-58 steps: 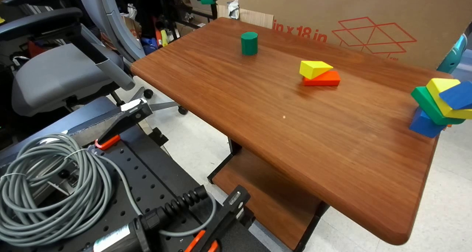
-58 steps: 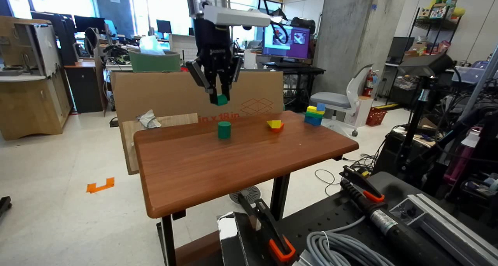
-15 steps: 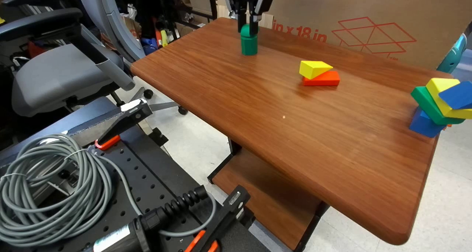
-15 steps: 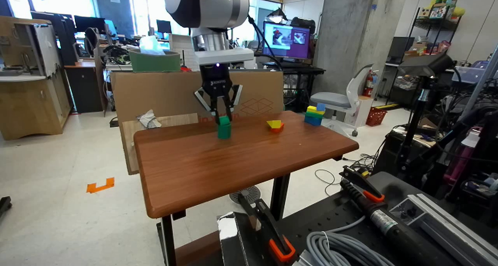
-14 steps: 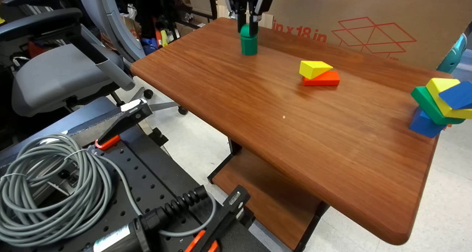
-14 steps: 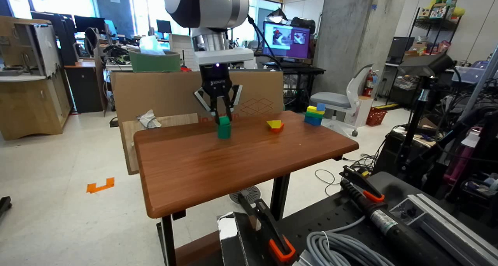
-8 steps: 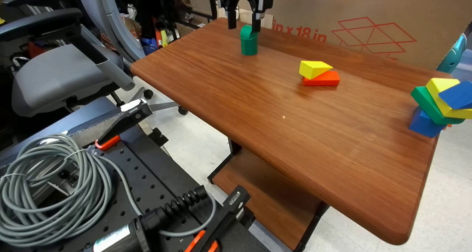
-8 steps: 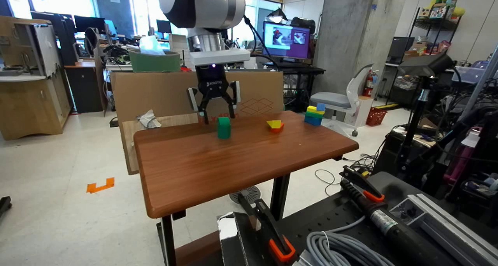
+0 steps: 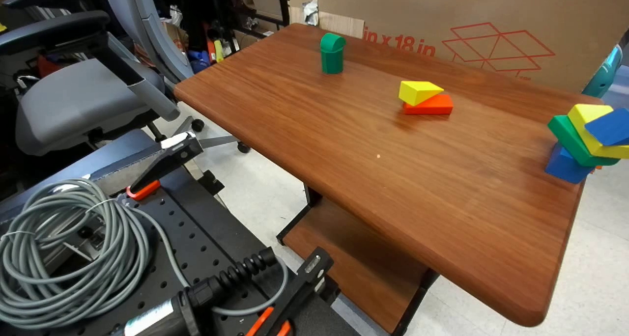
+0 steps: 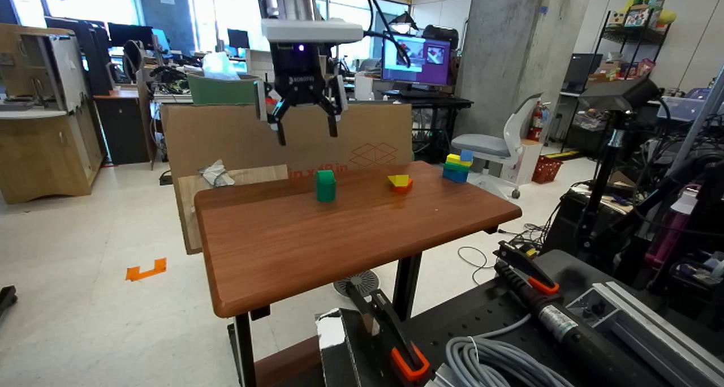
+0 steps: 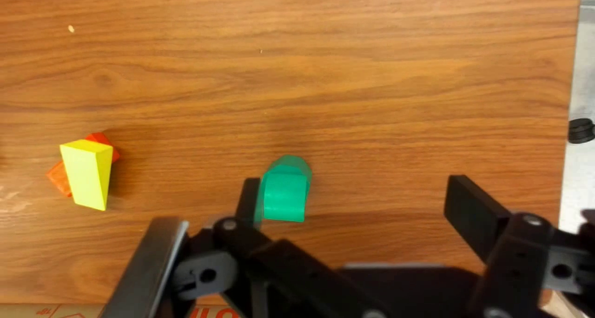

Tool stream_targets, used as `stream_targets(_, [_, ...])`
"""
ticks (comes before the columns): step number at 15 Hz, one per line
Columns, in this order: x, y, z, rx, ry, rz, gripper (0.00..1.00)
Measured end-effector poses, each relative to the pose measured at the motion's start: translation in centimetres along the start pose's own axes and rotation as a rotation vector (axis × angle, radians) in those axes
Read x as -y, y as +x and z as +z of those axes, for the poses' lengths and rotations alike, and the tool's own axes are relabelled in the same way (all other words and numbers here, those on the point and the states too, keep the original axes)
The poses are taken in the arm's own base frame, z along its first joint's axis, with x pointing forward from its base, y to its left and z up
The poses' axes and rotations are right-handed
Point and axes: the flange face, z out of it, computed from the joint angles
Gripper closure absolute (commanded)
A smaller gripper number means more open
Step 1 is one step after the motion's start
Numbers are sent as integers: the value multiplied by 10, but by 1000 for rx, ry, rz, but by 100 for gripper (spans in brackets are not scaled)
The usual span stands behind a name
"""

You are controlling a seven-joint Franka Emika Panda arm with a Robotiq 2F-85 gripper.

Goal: Stack up the two green blocks

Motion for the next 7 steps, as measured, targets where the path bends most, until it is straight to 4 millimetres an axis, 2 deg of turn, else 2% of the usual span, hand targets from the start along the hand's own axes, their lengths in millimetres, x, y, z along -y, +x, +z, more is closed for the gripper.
stream_targets(3, [-11,-29,-37,-27,21,13,0])
stream_targets(4, [-15,-36,-44,-32,22,15,0])
stream_targets(7, [-17,-44,-44,-27,20,14,0])
